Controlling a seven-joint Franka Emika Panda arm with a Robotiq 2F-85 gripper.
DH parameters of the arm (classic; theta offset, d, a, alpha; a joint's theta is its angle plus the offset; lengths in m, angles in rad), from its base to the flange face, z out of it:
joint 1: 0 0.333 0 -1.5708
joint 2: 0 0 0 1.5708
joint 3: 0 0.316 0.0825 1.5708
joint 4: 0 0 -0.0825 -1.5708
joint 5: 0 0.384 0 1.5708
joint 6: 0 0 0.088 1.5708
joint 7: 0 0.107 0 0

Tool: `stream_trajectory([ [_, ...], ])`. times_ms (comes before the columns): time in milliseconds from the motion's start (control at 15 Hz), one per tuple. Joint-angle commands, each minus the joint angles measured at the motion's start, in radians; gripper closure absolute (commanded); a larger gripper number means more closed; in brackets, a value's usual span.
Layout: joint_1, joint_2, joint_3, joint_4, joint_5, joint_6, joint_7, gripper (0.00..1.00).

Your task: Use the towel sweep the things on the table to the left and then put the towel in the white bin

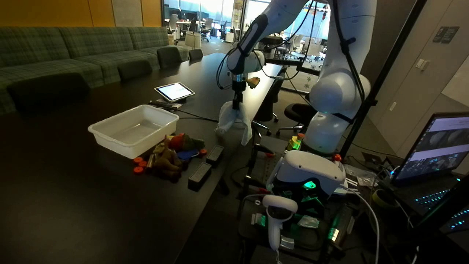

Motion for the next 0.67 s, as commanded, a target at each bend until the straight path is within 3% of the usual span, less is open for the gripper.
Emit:
stream_trajectory([
  [0,0.104,0.023,-0.036,-0.056,-0.023,0.004,-0.02,0.99],
  [600,0.245,0.228,0.062,-0.087,-0.007,-0.001,-0.04,0.99],
])
